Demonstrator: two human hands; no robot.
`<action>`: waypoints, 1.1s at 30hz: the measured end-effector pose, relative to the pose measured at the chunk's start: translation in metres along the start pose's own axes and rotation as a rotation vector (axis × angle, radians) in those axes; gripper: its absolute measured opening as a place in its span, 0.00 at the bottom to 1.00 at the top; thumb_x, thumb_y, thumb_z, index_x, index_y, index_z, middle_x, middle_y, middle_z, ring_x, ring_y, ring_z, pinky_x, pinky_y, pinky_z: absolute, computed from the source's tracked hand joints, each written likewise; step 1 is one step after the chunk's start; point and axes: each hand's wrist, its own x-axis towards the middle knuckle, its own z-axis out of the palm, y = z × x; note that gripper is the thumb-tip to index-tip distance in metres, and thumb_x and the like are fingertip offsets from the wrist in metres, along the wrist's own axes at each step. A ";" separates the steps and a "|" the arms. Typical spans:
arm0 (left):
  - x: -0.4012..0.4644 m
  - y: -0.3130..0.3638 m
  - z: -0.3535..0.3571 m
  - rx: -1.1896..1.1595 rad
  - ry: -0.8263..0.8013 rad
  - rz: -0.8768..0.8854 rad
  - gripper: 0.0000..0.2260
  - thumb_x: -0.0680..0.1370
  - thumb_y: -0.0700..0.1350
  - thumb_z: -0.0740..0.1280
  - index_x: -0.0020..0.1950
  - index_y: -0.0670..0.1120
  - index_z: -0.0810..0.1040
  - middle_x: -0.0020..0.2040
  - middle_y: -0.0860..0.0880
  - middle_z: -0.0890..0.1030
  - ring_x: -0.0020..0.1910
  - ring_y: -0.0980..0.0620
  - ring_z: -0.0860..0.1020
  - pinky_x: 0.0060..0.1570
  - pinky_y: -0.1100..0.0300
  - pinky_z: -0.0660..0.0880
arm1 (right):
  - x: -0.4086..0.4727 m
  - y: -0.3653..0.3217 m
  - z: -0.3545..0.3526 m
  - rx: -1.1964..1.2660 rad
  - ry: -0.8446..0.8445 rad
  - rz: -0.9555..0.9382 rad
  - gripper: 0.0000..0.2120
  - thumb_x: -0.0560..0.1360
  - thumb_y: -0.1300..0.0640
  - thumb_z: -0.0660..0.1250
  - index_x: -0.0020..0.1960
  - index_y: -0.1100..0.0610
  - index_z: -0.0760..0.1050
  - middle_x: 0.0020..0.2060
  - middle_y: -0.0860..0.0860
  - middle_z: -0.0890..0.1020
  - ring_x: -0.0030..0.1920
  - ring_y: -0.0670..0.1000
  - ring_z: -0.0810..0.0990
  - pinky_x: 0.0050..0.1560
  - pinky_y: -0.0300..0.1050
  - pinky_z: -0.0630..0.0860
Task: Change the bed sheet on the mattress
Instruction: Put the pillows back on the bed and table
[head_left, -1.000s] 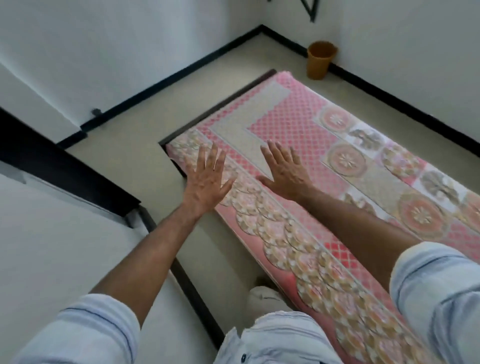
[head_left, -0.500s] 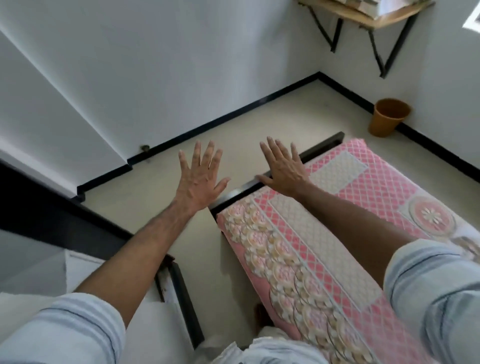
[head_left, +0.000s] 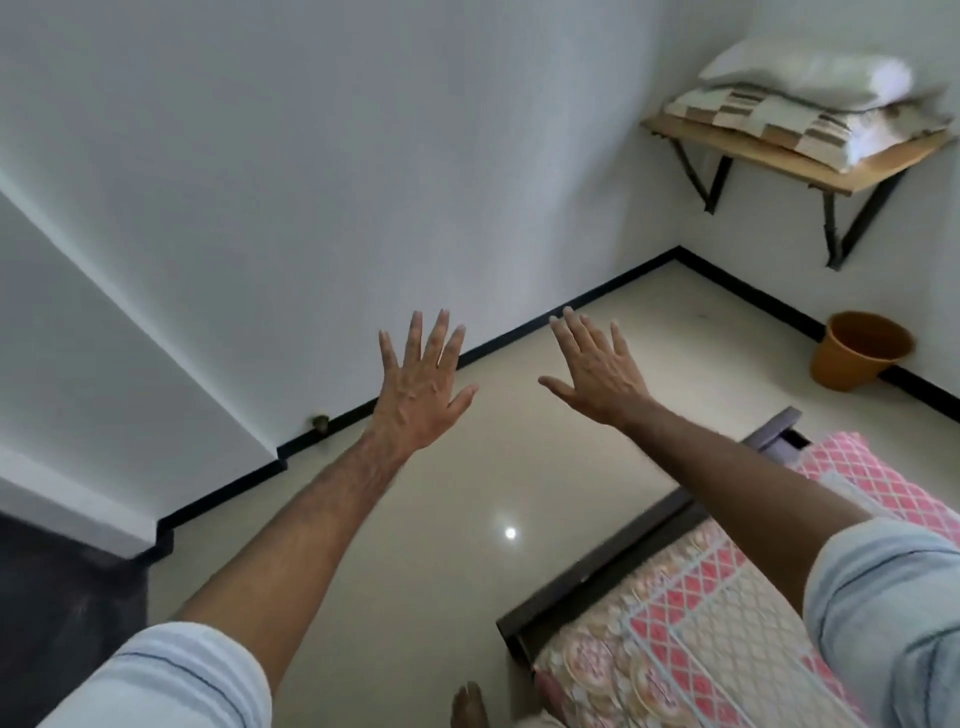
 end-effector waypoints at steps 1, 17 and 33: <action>0.025 -0.017 0.004 0.003 -0.011 0.005 0.36 0.81 0.66 0.44 0.83 0.47 0.43 0.83 0.46 0.40 0.81 0.39 0.40 0.74 0.27 0.47 | 0.024 0.000 -0.002 -0.002 -0.005 0.009 0.42 0.79 0.31 0.51 0.82 0.55 0.43 0.81 0.55 0.48 0.81 0.56 0.49 0.78 0.65 0.49; 0.463 -0.067 0.084 -0.191 0.060 0.291 0.36 0.81 0.66 0.42 0.83 0.46 0.54 0.84 0.46 0.49 0.82 0.39 0.46 0.73 0.27 0.50 | 0.350 0.202 0.024 -0.114 0.012 0.280 0.40 0.79 0.35 0.55 0.82 0.56 0.48 0.81 0.55 0.53 0.80 0.57 0.52 0.78 0.66 0.48; 0.959 0.131 0.078 -0.330 0.171 0.715 0.36 0.79 0.66 0.41 0.83 0.48 0.51 0.83 0.45 0.48 0.82 0.39 0.48 0.75 0.31 0.53 | 0.581 0.552 -0.040 -0.375 0.096 0.574 0.39 0.78 0.36 0.58 0.81 0.55 0.52 0.80 0.56 0.58 0.79 0.57 0.58 0.78 0.66 0.50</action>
